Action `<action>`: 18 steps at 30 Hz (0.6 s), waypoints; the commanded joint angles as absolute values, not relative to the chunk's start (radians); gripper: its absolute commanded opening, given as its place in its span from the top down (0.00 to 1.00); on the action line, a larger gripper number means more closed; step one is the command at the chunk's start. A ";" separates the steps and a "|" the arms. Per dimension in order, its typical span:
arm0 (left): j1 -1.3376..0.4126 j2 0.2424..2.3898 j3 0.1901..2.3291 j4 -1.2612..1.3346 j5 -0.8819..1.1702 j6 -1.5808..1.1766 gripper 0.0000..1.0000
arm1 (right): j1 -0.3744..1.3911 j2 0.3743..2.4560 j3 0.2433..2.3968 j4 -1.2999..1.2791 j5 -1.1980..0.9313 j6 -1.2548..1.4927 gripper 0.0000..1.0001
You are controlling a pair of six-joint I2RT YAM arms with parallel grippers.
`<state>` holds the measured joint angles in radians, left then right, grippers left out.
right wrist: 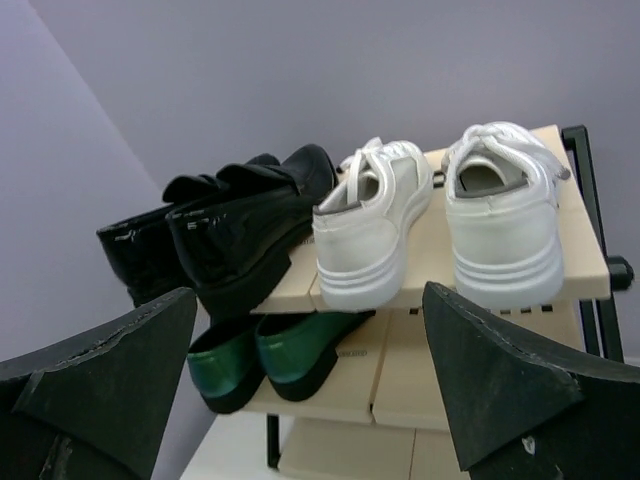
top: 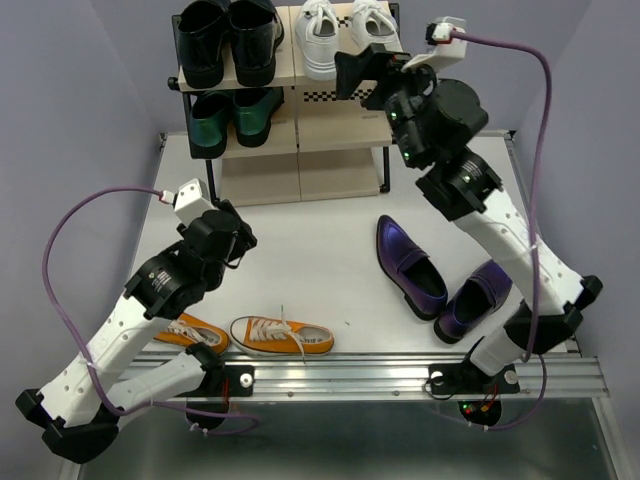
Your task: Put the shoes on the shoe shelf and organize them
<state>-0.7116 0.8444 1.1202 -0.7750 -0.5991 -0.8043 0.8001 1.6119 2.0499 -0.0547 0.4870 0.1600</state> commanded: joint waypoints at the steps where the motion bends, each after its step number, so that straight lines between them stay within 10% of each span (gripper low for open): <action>1: -0.709 0.854 1.118 -0.749 -0.624 -0.790 0.34 | 0.802 1.446 1.890 -0.196 0.413 0.250 0.00; 18: -0.709 0.925 1.094 -0.667 -0.581 -0.778 0.34 | 0.779 1.034 1.154 -0.747 0.715 0.600 0.04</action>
<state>-0.7116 0.9264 1.1088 -0.7071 -0.5797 -0.7902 0.7979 1.0569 1.2320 -0.5865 0.6662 0.4664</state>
